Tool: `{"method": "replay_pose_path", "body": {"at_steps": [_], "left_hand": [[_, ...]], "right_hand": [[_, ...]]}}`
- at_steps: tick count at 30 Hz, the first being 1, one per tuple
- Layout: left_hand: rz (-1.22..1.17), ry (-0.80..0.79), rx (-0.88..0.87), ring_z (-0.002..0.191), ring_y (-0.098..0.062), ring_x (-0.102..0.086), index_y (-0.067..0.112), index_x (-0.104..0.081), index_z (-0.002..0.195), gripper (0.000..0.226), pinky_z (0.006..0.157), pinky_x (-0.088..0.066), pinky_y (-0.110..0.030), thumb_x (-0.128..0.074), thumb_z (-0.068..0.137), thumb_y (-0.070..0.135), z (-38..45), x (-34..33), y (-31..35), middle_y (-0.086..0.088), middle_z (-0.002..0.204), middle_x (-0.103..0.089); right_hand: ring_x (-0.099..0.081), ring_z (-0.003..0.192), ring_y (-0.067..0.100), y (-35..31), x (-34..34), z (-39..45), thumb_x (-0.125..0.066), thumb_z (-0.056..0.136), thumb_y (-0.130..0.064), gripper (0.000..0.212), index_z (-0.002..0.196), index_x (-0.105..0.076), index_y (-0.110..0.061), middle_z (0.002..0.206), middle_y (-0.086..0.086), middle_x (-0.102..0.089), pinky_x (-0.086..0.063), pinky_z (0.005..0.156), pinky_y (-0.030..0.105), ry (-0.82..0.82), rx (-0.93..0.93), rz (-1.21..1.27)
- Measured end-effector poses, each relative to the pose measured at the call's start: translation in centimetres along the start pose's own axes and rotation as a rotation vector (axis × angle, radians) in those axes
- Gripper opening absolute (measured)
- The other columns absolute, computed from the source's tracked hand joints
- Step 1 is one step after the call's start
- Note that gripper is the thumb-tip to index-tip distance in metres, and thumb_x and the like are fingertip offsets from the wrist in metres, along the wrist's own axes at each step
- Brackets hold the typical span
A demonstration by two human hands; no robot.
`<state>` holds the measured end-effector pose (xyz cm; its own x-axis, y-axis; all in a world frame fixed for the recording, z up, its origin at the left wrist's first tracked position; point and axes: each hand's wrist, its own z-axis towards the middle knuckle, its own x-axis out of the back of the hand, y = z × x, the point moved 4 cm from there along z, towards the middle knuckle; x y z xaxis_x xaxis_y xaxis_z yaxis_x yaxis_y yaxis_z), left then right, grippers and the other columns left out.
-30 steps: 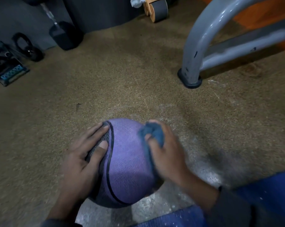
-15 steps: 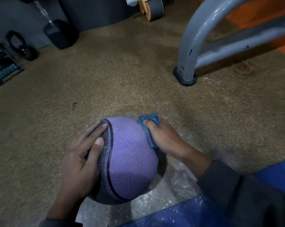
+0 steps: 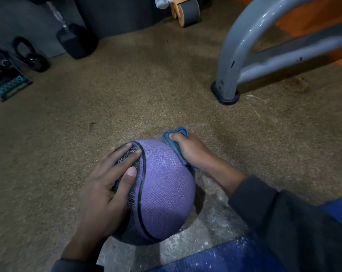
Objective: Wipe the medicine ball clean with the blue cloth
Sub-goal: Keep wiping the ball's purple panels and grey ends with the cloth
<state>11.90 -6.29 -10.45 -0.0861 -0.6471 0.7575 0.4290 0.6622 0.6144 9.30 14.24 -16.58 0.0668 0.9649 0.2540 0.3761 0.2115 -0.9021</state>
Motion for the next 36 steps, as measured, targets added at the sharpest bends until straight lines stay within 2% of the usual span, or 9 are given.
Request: {"method": "replay_pose_path", "body": {"at_steps": [4,7,12,15,19,25,29,33,36], "left_hand": [[0.134,-0.069,0.232,0.143,0.005,-0.02,0.04,-0.036,0.149,0.055,0.113,-0.01,-0.018,-0.028,0.098,0.059,1.6,-0.1,0.0,0.022,0.155,-0.029],[0.173,-0.016,0.329,0.143,-0.012,-0.033,0.026,-0.046,0.146,0.053,0.11,-0.019,-0.022,-0.023,0.103,0.048,2.6,-0.9,0.8,0.008,0.155,-0.041],[0.227,0.043,0.237,0.131,-0.019,-0.049,0.024,-0.061,0.133,0.057,0.108,-0.035,-0.033,-0.026,0.093,0.044,2.7,-1.3,1.7,0.006,0.141,-0.057],[0.229,0.033,0.177,0.13,-0.015,-0.05,0.026,-0.063,0.131,0.052,0.108,-0.037,-0.033,-0.029,0.094,0.043,2.7,-1.6,1.8,0.01,0.139,-0.058],[0.238,0.034,0.193,0.132,-0.012,-0.047,0.029,-0.062,0.132,0.052,0.11,-0.034,-0.032,-0.03,0.094,0.044,2.9,-1.8,1.8,0.012,0.14,-0.057],[0.209,0.035,0.298,0.137,-0.019,-0.043,0.031,-0.044,0.147,0.064,0.108,-0.031,-0.031,-0.026,0.088,0.051,2.4,-1.3,1.0,0.007,0.152,-0.045],[0.177,0.027,0.232,0.128,-0.015,-0.051,0.027,-0.058,0.134,0.057,0.104,-0.034,-0.028,-0.029,0.09,0.049,1.9,-1.0,0.3,0.008,0.14,-0.057],[0.17,0.03,0.193,0.131,-0.012,-0.048,0.024,-0.06,0.134,0.058,0.109,-0.029,-0.024,-0.031,0.091,0.049,1.6,-0.8,0.6,0.008,0.141,-0.057],[0.155,0.033,0.208,0.134,-0.013,-0.047,0.021,-0.061,0.135,0.057,0.11,-0.027,-0.022,-0.031,0.092,0.044,1.7,-0.7,0.4,0.005,0.143,-0.056]], "right_hand": [[-0.059,0.083,0.024,1.4,-0.4,0.9,-0.046,0.096,-0.047,0.032,0.074,-0.053,-0.025,0.082,0.001,-0.061,-0.038,0.073,0.035,0.048,-0.057,-0.007],[-0.058,0.087,0.025,0.6,0.3,-0.3,-0.045,0.096,-0.048,0.029,0.078,-0.053,-0.026,0.083,-0.002,-0.059,-0.037,0.071,0.034,0.096,-0.036,-0.059],[-0.047,0.121,0.021,-2.7,-1.9,-8.1,-0.034,0.089,-0.055,0.055,0.138,-0.044,-0.032,0.139,-0.007,-0.049,-0.043,0.098,0.043,0.333,0.418,-0.592],[-0.051,0.115,0.02,-3.6,-1.4,-6.8,-0.037,0.088,-0.052,0.05,0.132,-0.051,-0.032,0.132,-0.009,-0.054,-0.045,0.092,0.039,0.308,0.451,-0.544],[-0.056,0.075,0.017,-2.2,1.0,-0.5,-0.05,0.097,-0.04,0.025,0.082,-0.059,-0.022,0.08,-0.004,-0.061,-0.039,0.07,0.032,0.057,0.103,-0.16],[-0.046,0.12,0.018,-2.9,-1.9,-9.5,-0.037,0.086,-0.053,0.058,0.139,-0.045,-0.032,0.14,-0.01,-0.048,-0.041,0.096,0.041,0.31,0.519,-0.562],[-0.052,0.114,0.021,-3.8,-1.3,-5.4,-0.042,0.088,-0.05,0.045,0.127,-0.055,-0.03,0.129,-0.008,-0.057,-0.044,0.094,0.039,0.185,0.439,-0.489],[-0.06,0.092,0.026,-3.8,-0.3,1.3,-0.055,0.094,-0.038,0.024,0.075,-0.056,-0.023,0.083,-0.005,-0.06,-0.042,0.077,0.033,-0.098,0.104,-0.241],[-0.057,0.106,0.024,-3.2,-0.8,-2.1,-0.045,0.089,-0.047,0.028,0.105,-0.061,-0.031,0.111,-0.004,-0.063,-0.044,0.088,0.036,0.079,0.32,-0.426]]}}
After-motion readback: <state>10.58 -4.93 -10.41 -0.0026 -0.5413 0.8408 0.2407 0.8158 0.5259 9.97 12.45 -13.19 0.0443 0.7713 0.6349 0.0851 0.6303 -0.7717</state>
